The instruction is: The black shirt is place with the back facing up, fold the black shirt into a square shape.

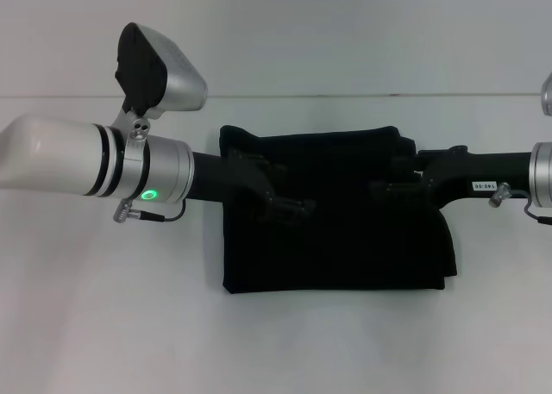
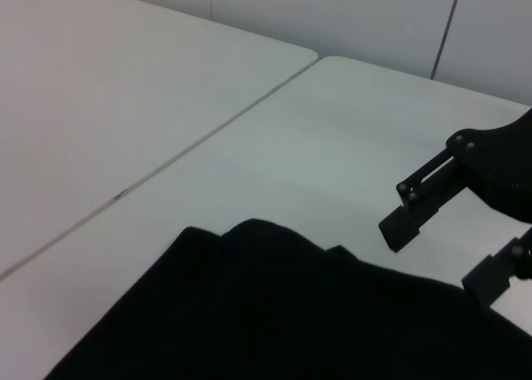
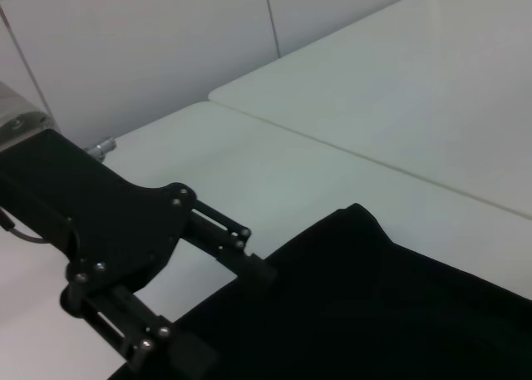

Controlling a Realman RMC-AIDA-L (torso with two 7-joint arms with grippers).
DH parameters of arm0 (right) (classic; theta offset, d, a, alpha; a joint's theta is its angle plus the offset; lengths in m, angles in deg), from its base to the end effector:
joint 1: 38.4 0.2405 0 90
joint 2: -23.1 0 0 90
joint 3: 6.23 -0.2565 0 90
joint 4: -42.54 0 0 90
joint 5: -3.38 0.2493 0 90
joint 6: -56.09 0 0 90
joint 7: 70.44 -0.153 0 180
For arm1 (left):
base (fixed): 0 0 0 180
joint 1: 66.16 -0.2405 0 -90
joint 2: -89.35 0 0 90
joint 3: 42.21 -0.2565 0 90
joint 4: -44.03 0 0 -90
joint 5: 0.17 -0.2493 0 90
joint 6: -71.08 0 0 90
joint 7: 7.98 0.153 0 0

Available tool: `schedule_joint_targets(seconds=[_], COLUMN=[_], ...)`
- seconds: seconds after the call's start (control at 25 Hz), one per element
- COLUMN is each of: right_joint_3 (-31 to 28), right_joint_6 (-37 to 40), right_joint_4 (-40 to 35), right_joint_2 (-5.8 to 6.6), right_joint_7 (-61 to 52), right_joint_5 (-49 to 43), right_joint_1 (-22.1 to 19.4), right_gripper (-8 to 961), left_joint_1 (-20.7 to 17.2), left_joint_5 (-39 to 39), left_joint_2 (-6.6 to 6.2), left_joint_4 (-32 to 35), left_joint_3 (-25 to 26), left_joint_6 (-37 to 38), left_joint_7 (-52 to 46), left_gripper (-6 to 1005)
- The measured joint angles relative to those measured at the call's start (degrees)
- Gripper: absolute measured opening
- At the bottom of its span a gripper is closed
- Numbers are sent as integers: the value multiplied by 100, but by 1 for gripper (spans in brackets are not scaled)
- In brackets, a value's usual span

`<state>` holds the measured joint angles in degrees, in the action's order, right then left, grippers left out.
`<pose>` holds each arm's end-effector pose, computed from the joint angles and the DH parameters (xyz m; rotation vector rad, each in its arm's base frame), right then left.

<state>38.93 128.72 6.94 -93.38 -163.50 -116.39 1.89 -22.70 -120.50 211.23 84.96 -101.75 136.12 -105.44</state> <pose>0.2547 0.4379 -0.0089 -2.6401 0.7460 0.4128 -0.1904 0.4454 -0.0663 -2.7490 -0.5525 -0.2741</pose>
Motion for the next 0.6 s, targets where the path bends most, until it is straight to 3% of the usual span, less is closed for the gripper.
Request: schedule_joint_targets(seconds=[0.6], right_joint_3=[9], right_joint_6=[-40], right_joint_4=[1], right_joint_2=[64], right_joint_7=[5], right_joint_5=[-3], right_joint_1=[-18], right_gripper=[711], left_joint_1=[-113], left_joint_5=[1], left_joint_2=[-56], left_joint_4=[30], left_joint_3=[243], left_joint_6=[19], left_joint_7=[143], left_gripper=[766])
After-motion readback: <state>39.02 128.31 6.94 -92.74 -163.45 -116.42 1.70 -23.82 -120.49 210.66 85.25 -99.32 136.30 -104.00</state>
